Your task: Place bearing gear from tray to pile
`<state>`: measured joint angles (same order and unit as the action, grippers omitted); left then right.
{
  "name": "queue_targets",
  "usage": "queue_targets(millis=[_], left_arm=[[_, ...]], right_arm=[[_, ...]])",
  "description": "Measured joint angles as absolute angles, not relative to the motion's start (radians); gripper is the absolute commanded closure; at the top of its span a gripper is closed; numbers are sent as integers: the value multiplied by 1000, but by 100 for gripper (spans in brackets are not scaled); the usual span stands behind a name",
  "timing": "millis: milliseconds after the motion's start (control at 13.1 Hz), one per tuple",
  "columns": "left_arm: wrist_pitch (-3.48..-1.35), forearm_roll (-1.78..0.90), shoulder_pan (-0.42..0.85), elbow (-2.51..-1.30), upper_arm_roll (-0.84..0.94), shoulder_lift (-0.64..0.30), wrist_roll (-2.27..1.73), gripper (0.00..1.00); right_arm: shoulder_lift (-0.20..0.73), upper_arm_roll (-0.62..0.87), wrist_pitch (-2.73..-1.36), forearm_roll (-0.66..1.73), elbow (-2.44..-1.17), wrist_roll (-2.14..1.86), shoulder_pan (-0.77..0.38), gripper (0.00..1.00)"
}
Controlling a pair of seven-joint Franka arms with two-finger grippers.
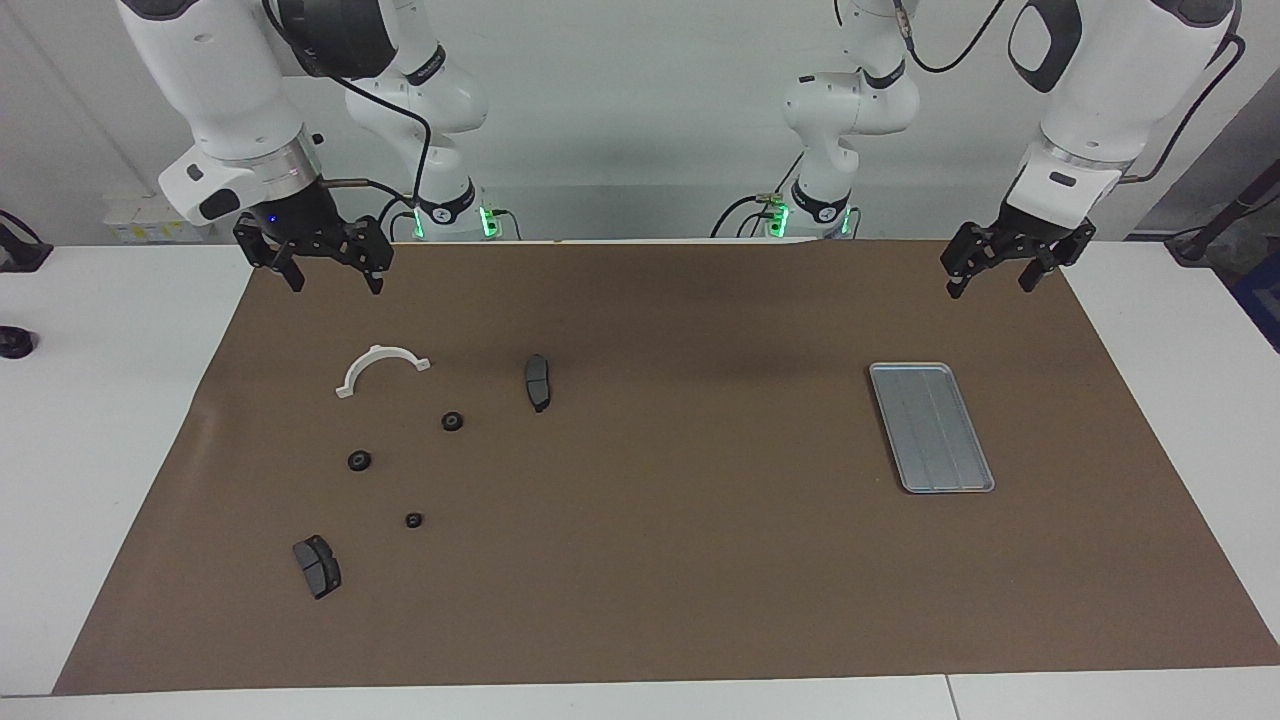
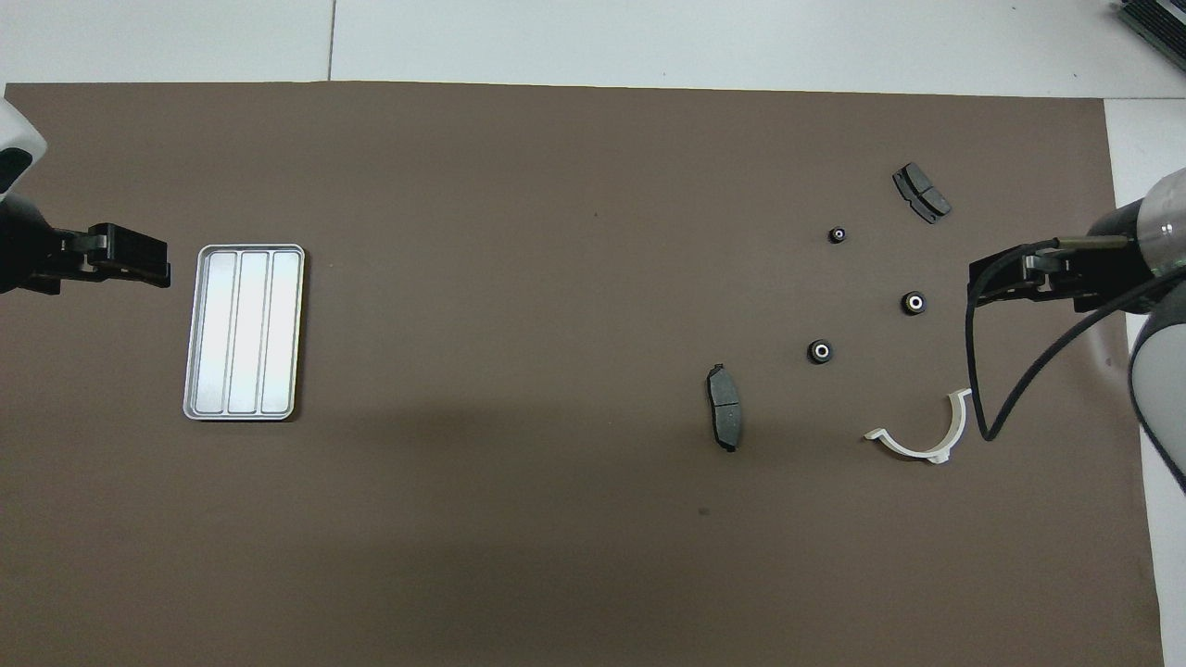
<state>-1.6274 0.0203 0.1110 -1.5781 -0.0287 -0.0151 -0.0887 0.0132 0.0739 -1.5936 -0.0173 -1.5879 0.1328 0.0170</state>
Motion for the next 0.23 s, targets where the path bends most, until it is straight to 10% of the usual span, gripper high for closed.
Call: queue_targets(millis=[229], left_arm=[[-1627, 20, 111, -1578, -29, -15, -89, 0]], right_arm=[[13, 74, -1603, -17, -1588, 136, 17, 0]])
